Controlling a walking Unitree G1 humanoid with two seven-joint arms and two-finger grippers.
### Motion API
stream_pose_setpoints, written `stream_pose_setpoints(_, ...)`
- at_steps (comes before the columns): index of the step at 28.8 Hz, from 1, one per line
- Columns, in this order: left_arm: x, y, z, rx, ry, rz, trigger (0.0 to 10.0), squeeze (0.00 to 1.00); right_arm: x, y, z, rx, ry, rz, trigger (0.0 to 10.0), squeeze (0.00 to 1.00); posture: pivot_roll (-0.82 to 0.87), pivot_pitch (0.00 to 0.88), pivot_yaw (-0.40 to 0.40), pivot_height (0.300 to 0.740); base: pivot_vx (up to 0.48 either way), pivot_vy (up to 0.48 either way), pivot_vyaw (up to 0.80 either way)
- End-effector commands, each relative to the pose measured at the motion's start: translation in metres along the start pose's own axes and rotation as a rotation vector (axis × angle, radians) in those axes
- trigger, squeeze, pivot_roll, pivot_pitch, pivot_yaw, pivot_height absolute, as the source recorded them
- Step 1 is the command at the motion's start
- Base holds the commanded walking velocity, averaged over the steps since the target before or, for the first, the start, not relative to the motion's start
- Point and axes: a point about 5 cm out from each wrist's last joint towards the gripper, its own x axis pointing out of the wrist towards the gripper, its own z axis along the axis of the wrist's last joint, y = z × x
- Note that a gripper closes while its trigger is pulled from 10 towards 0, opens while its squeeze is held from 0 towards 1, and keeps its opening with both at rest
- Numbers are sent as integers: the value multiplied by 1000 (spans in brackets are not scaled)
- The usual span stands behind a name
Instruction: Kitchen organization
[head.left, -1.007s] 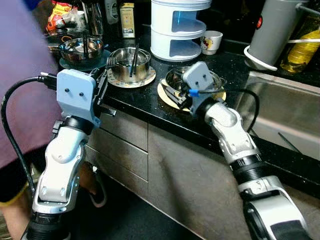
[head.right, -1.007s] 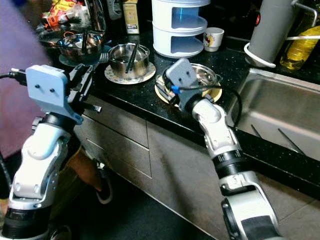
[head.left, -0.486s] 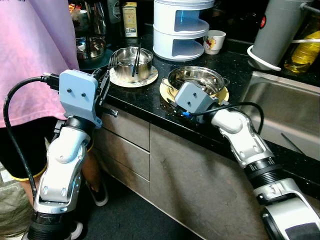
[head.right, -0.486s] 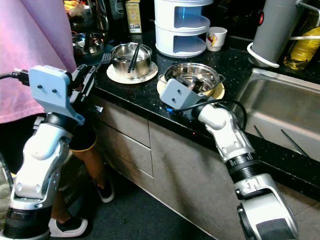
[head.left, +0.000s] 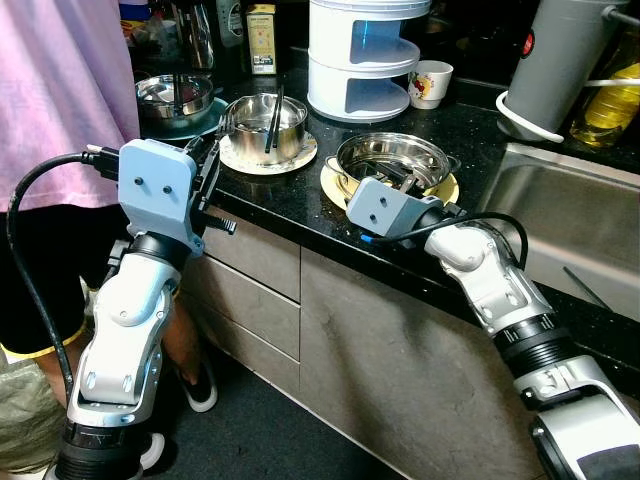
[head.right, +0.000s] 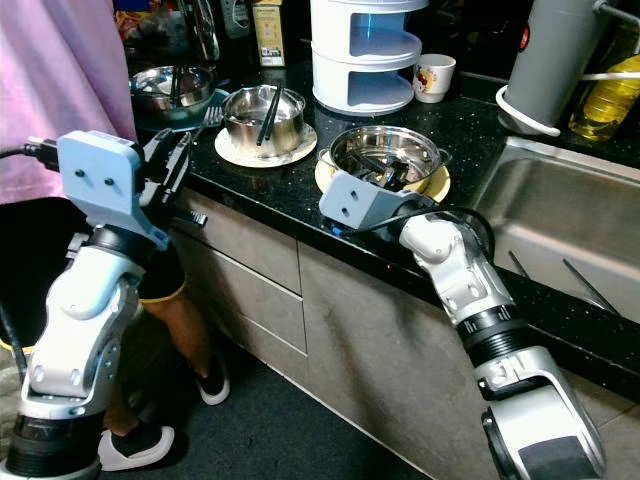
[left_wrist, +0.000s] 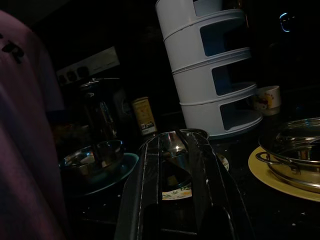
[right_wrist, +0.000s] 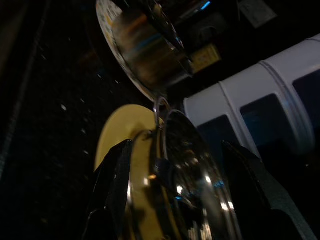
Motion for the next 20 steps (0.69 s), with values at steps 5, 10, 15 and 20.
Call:
stream_pose_setpoints(5, -1, 0, -2, 3, 4, 0, 10000, 0, 3, -1, -4, -51, 38, -15, 1373, 0, 77, 0, -15, 740, 0, 0, 0)
stream_pose_setpoints(10, -1, 1, -2, 5, 4, 2, 10000, 0, 5, -2, 0, -45, 20, -22, 0, 0, 78, 0, -17, 740, 0, 0, 0)
stream_pose_setpoints(15, -2, 1, -2, 3, 4, 3, 10000, 0, 5, -3, 0, -49, 15, -31, 0, 0, 77, 0, -18, 740, 0, 0, 0)
stream_pose_setpoints(20, -1, 0, -2, 3, 3, 3, 10000, 0, 5, -5, 0, -41, 9, -48, 0, 0, 75, 0, -17, 740, 0, 0, 0)
